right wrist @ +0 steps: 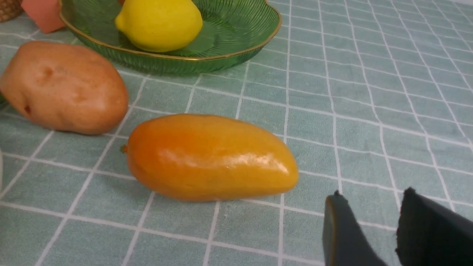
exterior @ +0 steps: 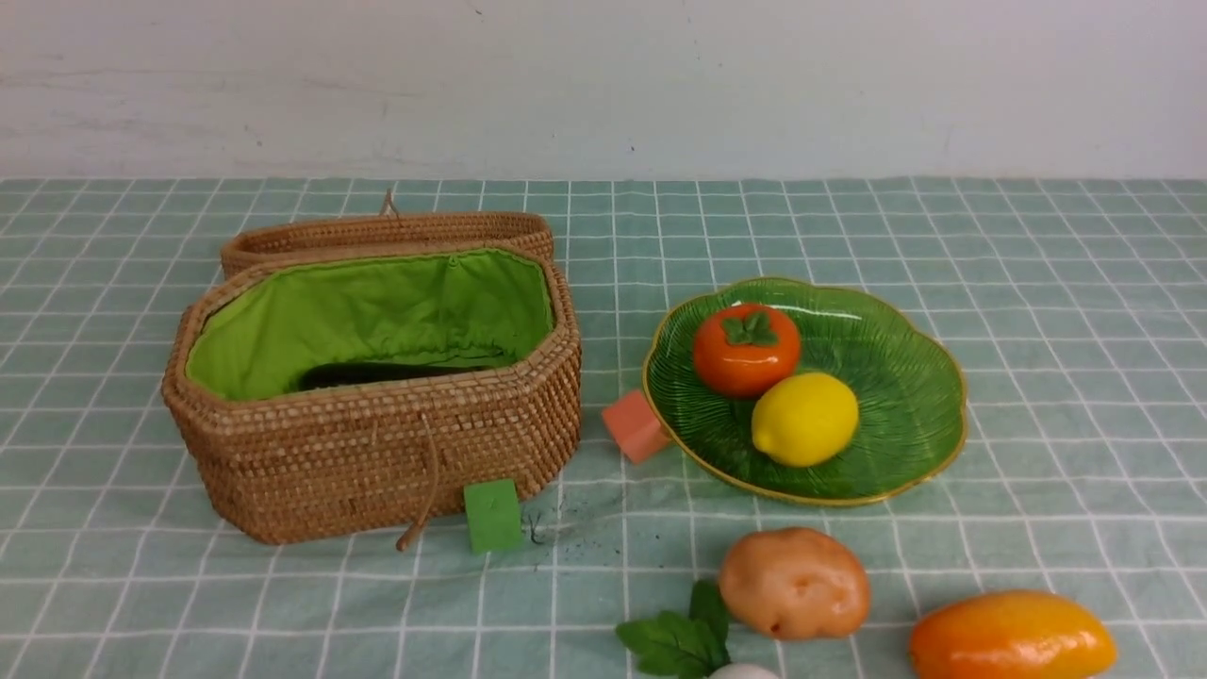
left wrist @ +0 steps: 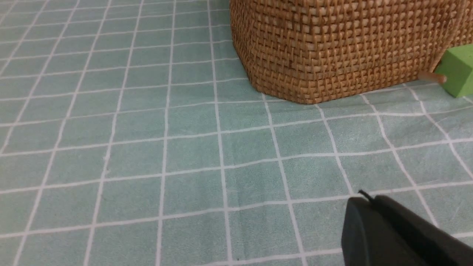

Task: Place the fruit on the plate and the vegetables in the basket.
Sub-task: Use the right arm to grab a mango and put it into the right plate

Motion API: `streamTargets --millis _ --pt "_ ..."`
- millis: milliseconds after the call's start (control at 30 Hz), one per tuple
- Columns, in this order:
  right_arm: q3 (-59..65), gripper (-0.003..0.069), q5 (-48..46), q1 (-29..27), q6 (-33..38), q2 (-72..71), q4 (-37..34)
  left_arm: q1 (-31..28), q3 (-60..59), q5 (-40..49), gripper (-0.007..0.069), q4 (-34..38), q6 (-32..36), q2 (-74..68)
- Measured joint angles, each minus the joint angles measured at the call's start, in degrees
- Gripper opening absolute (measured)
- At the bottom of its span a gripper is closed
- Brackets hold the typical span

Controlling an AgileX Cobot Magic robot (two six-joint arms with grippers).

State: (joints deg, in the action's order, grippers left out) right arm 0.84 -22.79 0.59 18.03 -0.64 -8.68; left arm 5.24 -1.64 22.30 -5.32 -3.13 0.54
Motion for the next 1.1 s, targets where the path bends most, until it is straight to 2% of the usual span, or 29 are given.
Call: streamTargets --millis 533,700,800,967,1100 --pt "0.1 0.0241 0.7 0.0 0.0 0.0 0.1 0.0 0.0 0.0 -0.0005 -1.1 0.0 0.0" --pt "0.7 0.0241 5.7 0.0 0.0 0.0 -2.3 0.0 0.0 0.0 -0.0002 -1.3 0.0 0.0" --pt "0.7 0.0241 15.5 0.0 -1.2 0.0 -11.9 0.0 0.0 0.0 0.0002 -1.4 0.0 0.0" --pt "0.7 0.0241 28.8 0.0 -8.7 0.0 -35.5 0.0 0.0 0.0 0.0007 -1.4 0.1 0.0" --pt "0.5 0.0241 33.9 0.0 -8.6 0.0 -42.7 0.0 0.0 0.0 0.0011 -1.4 0.1 0.0"
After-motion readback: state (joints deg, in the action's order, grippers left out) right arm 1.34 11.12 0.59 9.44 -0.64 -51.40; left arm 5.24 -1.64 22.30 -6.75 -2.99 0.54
